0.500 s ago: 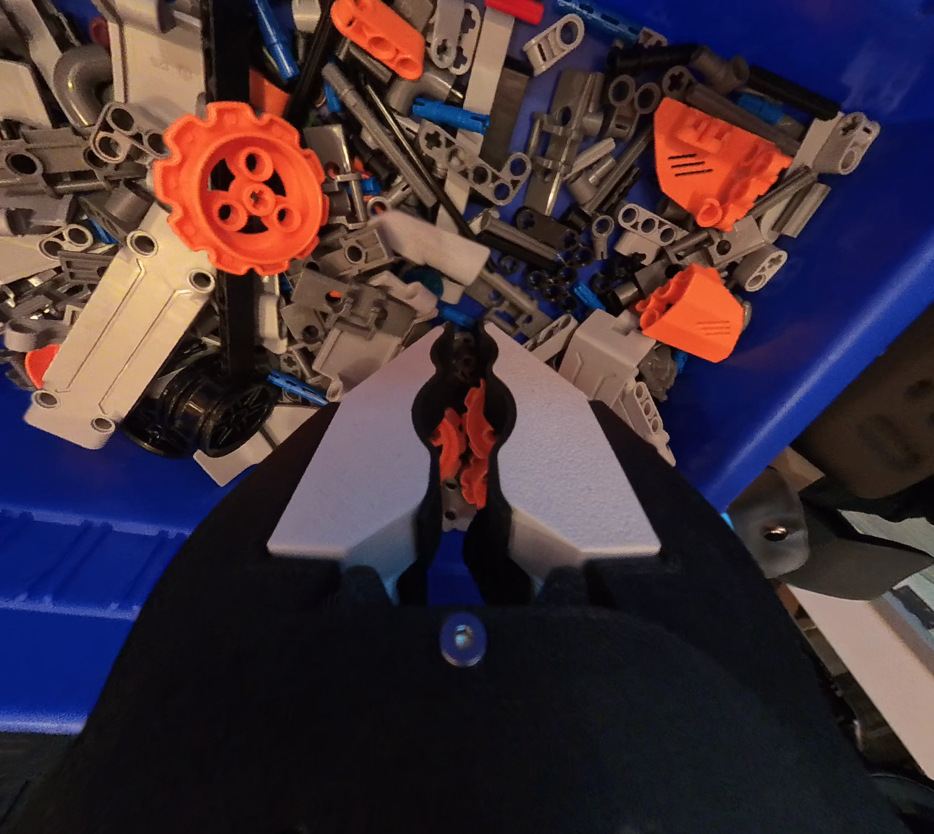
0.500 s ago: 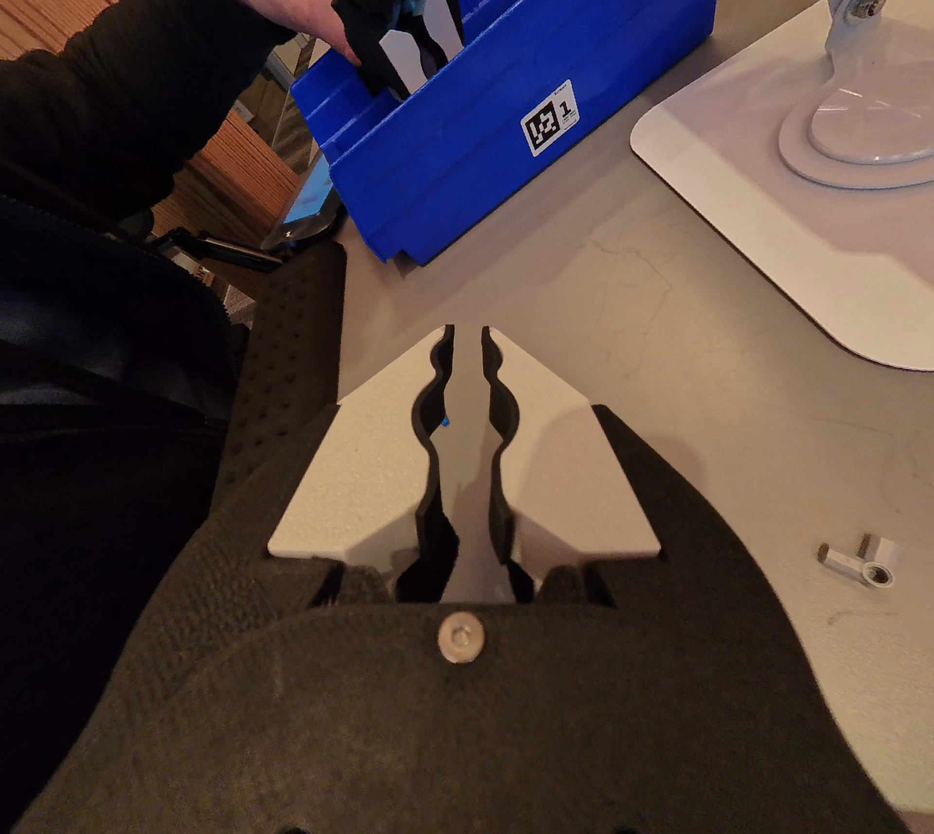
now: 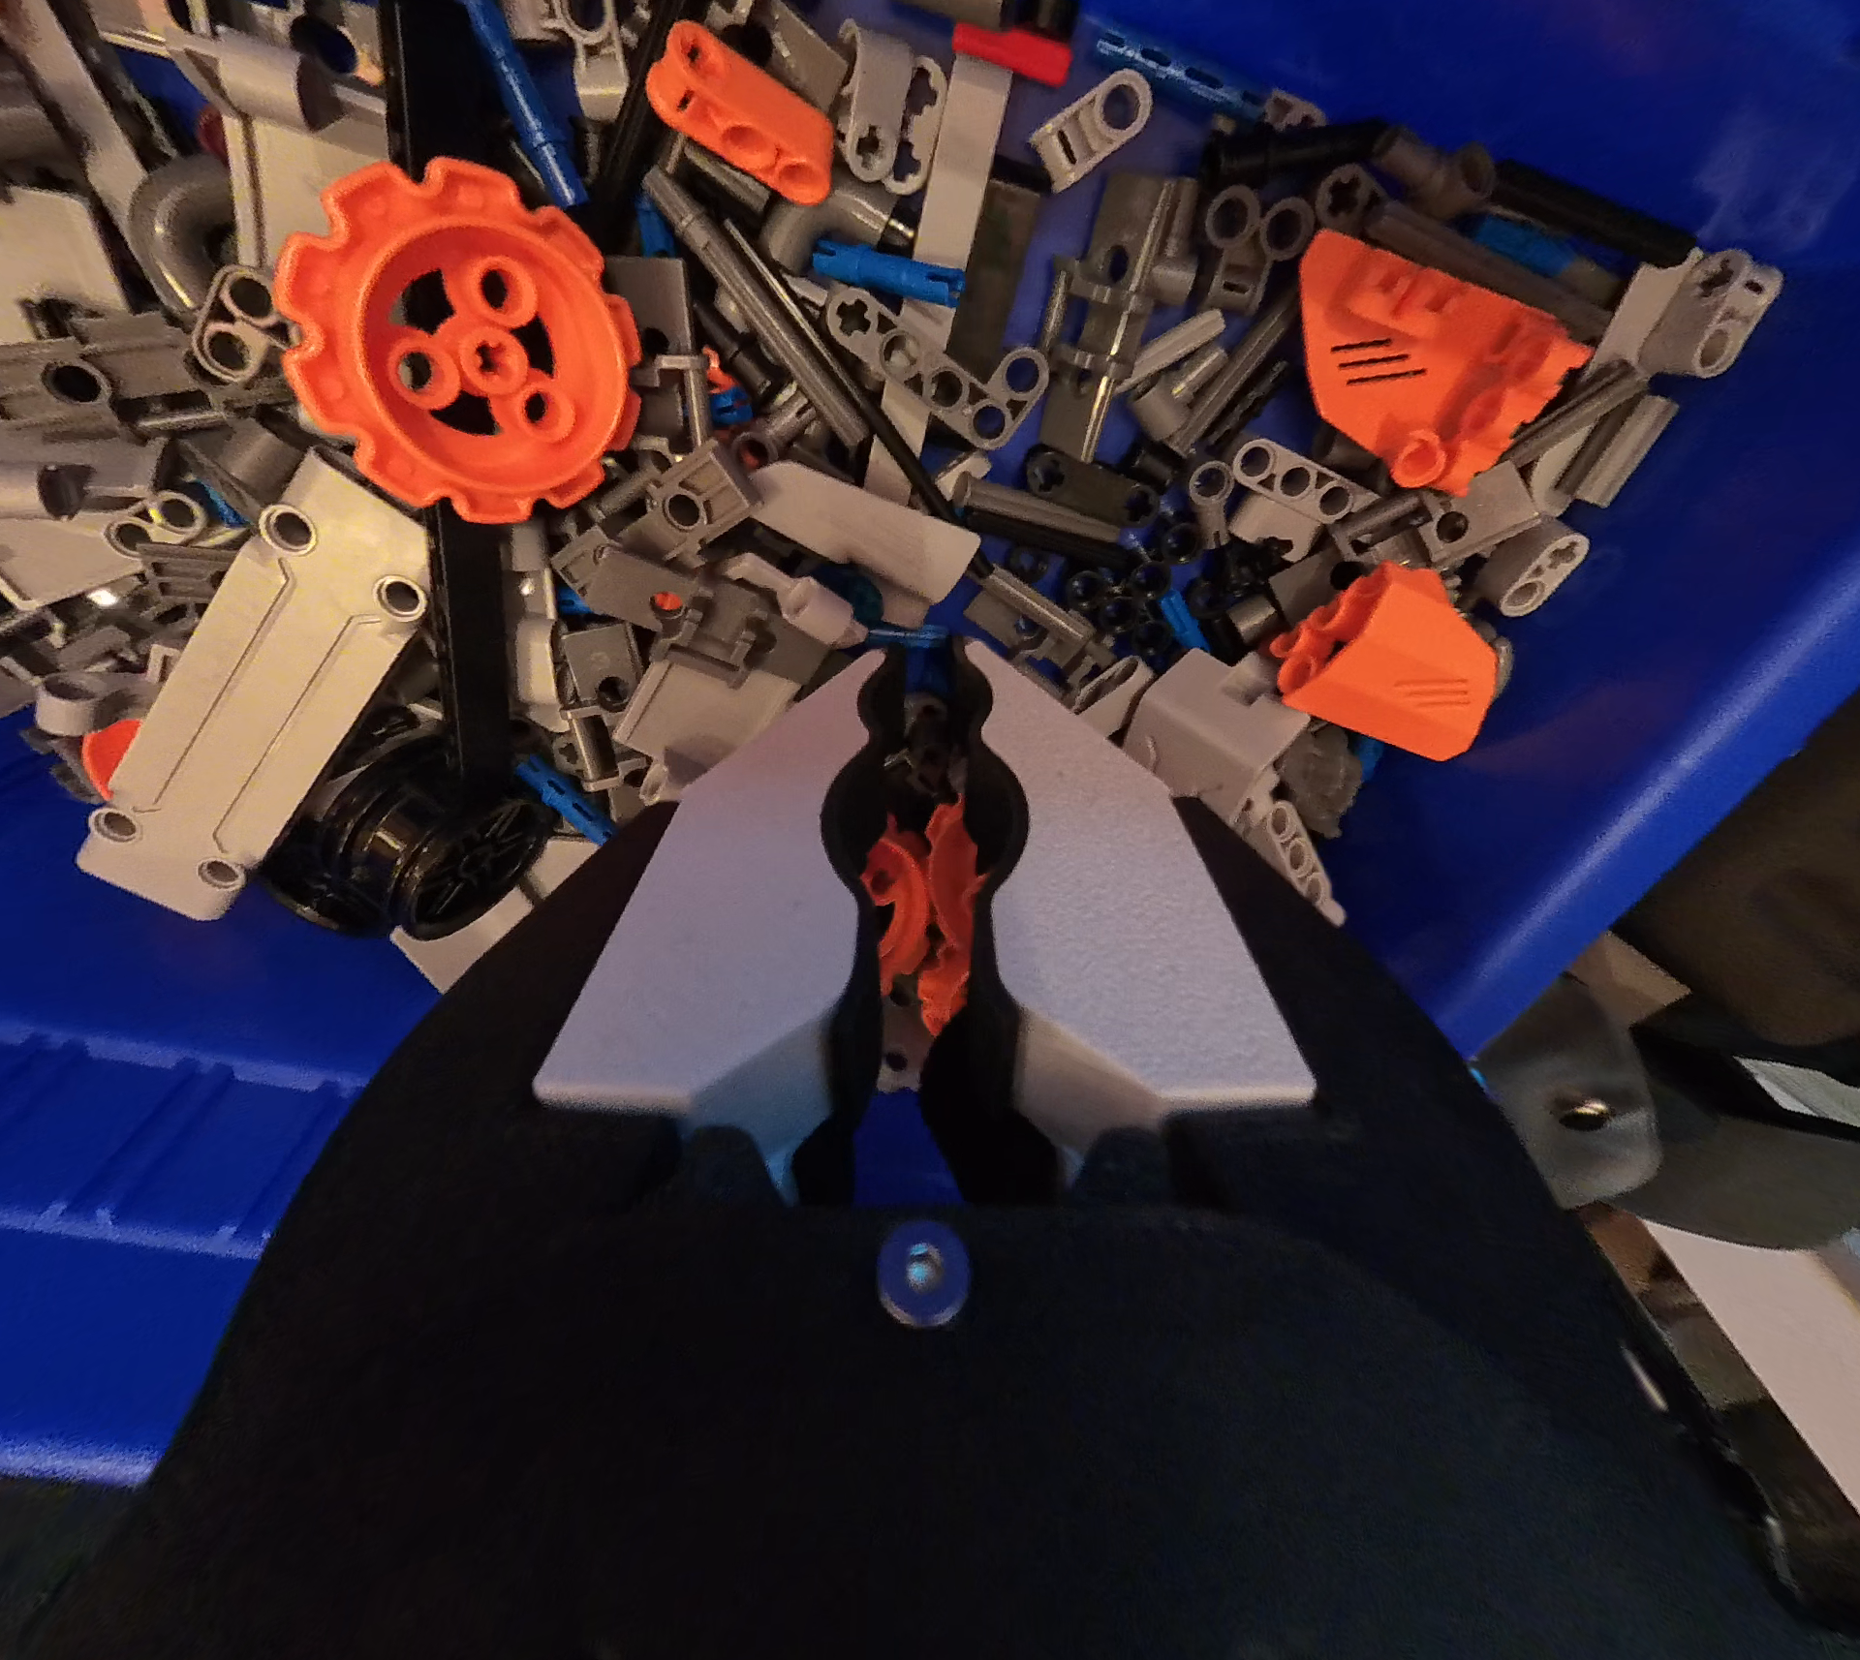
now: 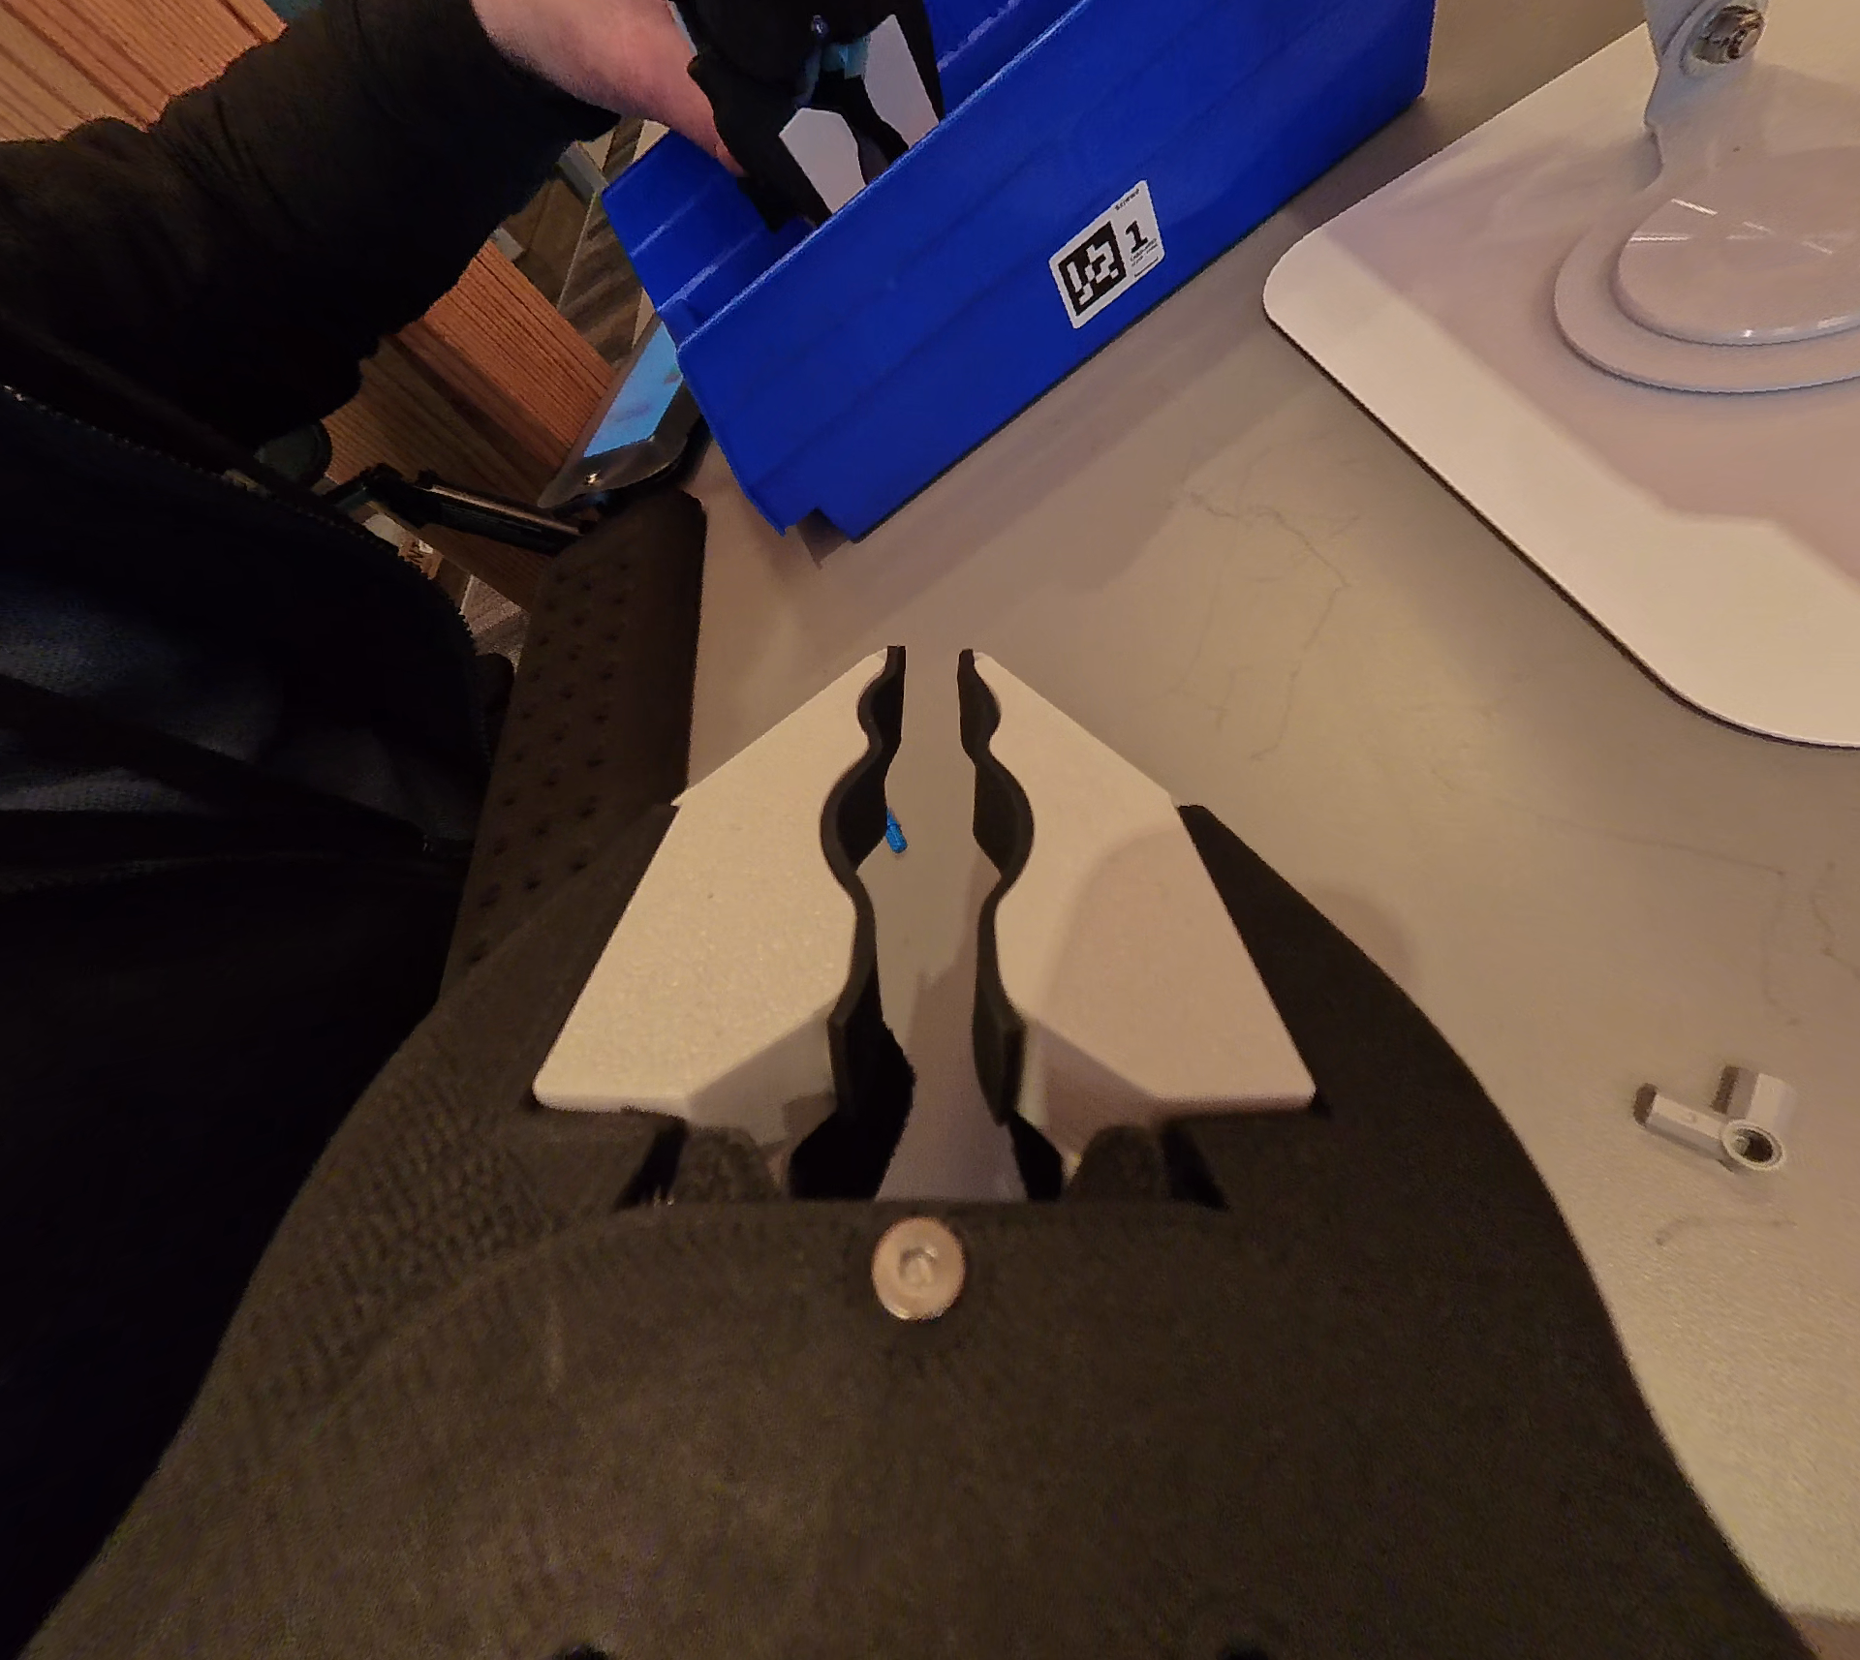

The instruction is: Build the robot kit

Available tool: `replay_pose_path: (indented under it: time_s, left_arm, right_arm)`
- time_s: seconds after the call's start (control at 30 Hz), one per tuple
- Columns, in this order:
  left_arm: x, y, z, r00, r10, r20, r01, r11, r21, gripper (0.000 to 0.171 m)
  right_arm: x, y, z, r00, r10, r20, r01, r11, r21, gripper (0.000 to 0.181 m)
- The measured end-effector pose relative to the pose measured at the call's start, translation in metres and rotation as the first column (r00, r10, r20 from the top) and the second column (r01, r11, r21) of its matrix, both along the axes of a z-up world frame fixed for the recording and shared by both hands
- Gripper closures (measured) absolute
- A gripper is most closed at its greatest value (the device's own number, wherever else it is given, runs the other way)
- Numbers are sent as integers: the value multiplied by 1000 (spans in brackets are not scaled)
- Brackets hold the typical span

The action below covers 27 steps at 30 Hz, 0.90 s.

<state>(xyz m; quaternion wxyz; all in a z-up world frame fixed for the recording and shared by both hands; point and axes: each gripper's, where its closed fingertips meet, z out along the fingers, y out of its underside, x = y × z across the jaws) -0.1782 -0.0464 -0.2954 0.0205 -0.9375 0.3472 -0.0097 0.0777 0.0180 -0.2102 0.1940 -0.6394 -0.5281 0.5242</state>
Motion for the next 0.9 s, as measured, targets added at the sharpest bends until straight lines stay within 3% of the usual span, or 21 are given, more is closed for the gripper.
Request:
replay_pose_path:
  time_s: [0.27,0.4,0.6,0.7,0.9]
  left_arm:
    - [5,-1,23,994,-106,36,103,991,91,166]
    - [19,1,51,983,-163,82,145,971,188,166]
    - [93,1,110,915,-392,95,317,846,429,166]
    - [128,-2,130,874,-485,6,409,744,528,166]
    - [192,-14,136,797,-604,26,468,644,605,165]
  right_arm:
    - [0,-1,0,1000,5,-2,-5,1000,2,173]
    - [-5,-9,6,999,28,-30,-28,1000,11,171]
    - [-29,-37,40,981,60,-187,-73,995,-65,164]
    - [-42,-53,54,966,71,-247,-100,989,-111,161]
    - [-55,-70,56,958,81,-276,-152,957,-246,160]
